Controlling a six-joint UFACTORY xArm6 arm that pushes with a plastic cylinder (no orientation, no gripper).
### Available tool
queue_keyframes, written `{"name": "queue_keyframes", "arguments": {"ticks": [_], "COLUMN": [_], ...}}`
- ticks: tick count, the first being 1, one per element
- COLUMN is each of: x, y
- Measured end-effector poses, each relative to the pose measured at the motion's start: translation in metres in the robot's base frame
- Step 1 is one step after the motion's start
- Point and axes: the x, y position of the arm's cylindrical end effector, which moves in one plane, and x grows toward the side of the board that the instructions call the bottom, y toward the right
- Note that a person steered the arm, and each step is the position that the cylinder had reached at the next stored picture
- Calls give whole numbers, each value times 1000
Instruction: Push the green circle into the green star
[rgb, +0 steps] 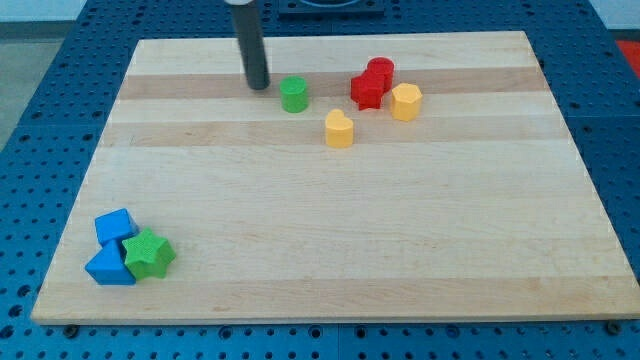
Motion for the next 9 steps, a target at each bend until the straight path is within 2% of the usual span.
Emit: {"name": "queue_keyframes", "arguments": {"ticks": [1,3,4,5,6,7,8,9], "x": [1,83,93,75,90,131,172,191], "y": [44,14,10,27,50,40,-1,-15]}}
